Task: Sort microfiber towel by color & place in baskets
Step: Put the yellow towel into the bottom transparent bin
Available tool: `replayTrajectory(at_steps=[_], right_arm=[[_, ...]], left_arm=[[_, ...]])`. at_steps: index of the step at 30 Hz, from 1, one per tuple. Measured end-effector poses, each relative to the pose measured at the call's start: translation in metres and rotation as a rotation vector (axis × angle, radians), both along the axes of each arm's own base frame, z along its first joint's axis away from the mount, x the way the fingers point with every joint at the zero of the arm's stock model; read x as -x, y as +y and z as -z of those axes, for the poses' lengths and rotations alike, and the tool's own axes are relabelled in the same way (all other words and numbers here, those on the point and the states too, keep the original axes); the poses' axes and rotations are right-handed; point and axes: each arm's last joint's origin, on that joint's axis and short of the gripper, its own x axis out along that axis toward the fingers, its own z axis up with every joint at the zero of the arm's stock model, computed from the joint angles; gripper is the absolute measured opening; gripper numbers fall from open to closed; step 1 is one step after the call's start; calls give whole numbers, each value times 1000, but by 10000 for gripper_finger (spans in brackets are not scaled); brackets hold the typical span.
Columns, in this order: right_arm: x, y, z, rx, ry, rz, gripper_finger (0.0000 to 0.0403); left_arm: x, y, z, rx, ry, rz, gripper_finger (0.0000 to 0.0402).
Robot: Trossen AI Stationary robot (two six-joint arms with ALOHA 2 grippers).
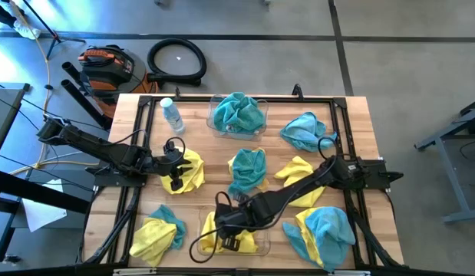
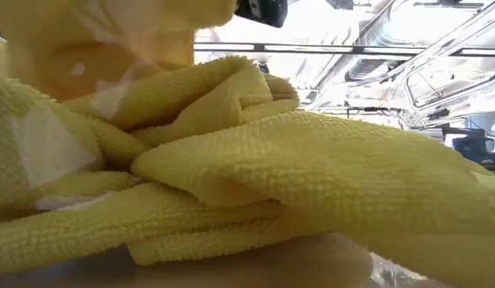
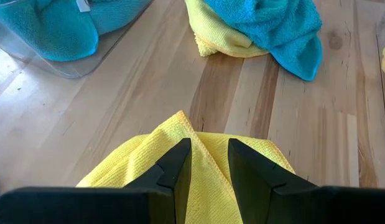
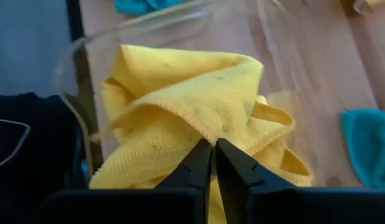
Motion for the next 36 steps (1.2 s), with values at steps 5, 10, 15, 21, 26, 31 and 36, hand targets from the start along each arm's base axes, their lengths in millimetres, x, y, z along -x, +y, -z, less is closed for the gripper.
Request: replayTrajectory(at_steps=[5, 10, 15, 21, 26, 31, 36], right_arm=[[-13, 0, 19, -12, -3, -28, 17], [-30, -8, 50, -108, 53, -79, 17], [-37, -18, 66, -169, 112, -112, 17], [-41, -23, 65, -178, 95, -120, 19], [-41, -24, 66, -131, 78, -121, 64], [-39, -28, 65, -147, 121, -64, 125], [-31, -38, 42, -126, 117, 15, 148]], left_arm=[[0, 0, 0, 1, -1, -1, 92], [0, 0, 0, 7, -4, -6, 92], [0, -1, 0, 36, 3, 11, 92], [0, -1, 1, 45, 6, 20, 92], [0, -1, 1, 45, 6, 20, 92], [0, -1, 1, 49, 4, 15, 92], [0, -1, 1, 49, 6, 15, 92]])
